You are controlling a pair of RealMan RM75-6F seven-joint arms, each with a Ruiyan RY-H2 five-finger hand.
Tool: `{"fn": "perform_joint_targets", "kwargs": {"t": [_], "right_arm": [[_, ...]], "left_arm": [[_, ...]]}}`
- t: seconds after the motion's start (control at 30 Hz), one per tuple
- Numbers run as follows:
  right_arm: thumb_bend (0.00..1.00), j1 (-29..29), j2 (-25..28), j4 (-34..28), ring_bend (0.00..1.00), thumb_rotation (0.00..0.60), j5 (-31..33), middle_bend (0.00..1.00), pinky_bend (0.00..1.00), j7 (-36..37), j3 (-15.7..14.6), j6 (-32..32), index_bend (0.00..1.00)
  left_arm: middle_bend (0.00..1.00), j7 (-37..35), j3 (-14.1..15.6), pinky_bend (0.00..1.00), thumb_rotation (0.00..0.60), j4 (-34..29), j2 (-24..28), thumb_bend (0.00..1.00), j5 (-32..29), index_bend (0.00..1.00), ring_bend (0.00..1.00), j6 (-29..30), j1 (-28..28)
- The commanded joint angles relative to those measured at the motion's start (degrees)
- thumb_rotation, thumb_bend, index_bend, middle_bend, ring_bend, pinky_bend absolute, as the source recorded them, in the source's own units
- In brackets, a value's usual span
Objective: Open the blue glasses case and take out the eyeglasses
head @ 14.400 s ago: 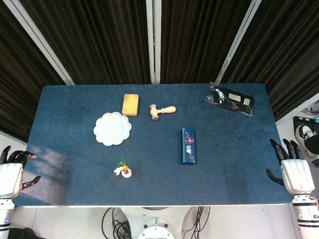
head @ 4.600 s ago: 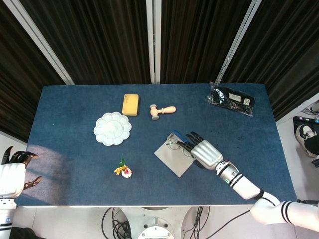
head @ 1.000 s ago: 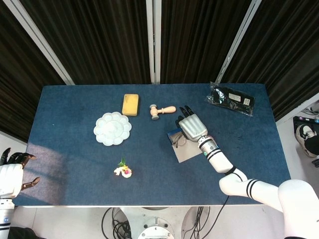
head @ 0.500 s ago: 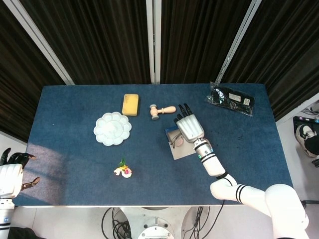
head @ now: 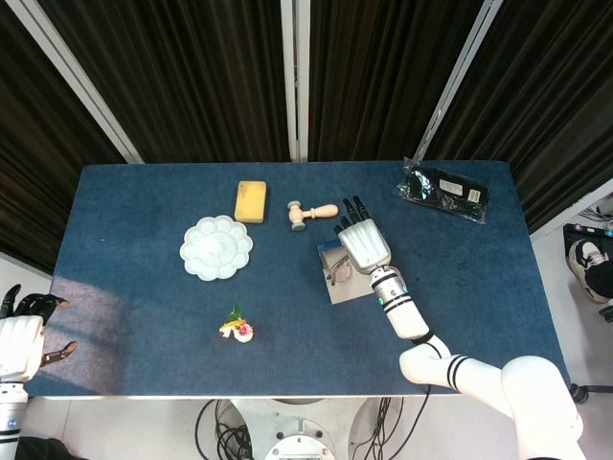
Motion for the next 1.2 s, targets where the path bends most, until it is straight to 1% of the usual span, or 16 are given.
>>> {"fn": "perform_joint_targets", "kwargs": {"t": [0.03,0.13,0.33,0.47,0.7,0.8,0.93,1.03,1.2], "right_arm": [[0.44,-0.1,-0.5,-0.2,0.00,0.600,0.8,0.32,0.00,0.5,1.1,-1.4,0.53],[0.44,-0.3,-1.2,1.1,0.00,0.600,-1.4,0.32,0.00,-0.6,0.6,1.9,0.53],[0.44,-0.5,-1.4,0.9,0.00,0.600,-1.2,0.32,0.00,-0.5,0.8,1.3,0.53],[0.44,-0.4,-1.0,-0.3,0.00,0.600,0.5,0.32,0.00,-1.2,1.5,-0.7,0.52],[0.44,-0.7,-2.0,0.2,0.00,0.600,-0.7,0.32,0.00,-2.4,1.8,2.4,0.49],[0.44,-1.0,-2.1,0.1,0.00,0.600,-1.6,0.32,0.00,-3.0,1.3,3.5,0.49],[0.44,-1.7,-1.5,-1.9,0.00,0.600,-2.2,0.32,0.00,-3.1,0.3,3.3,0.49],[0.44,-2.1,-1.6,-2.1,0.00,0.600,-3.2,0.32,0.00,-3.6,-0.1,4.5,0.49],[0.44,-2.5,-1.5,-1.7,0.00,0.600,-5.3,0.32,0.00,-4.4,0.5,8.7,0.49]], "left_arm": [[0.29,0.2,0.0,0.06,0.600,0.0,0.0,0.06,0.0,0.34,0.20,-0.1,-0.1],[0.29,0.1,0.0,0.06,0.600,0.0,-0.2,0.07,0.0,0.34,0.19,0.0,0.0],[0.29,0.1,0.0,0.06,0.600,0.0,-0.1,0.07,0.0,0.34,0.20,-0.1,-0.1],[0.29,0.2,0.0,0.06,0.600,0.0,-0.1,0.06,-0.1,0.34,0.20,-0.1,0.0],[0.29,0.1,0.0,0.06,0.600,0.0,0.0,0.06,-0.1,0.34,0.20,0.0,0.0],[0.29,0.1,0.0,0.06,0.600,0.1,-0.1,0.06,0.0,0.34,0.20,-0.1,-0.1],[0.29,0.1,0.0,0.06,0.600,0.2,-0.3,0.06,0.0,0.34,0.20,-0.1,-0.1],[0.29,0.1,0.0,0.06,0.600,0.3,-0.3,0.06,-0.1,0.34,0.20,-0.1,-0.1],[0.29,0.0,-0.1,0.06,0.600,0.4,-0.3,0.06,-0.1,0.34,0.20,-0.1,-0.1]]}}
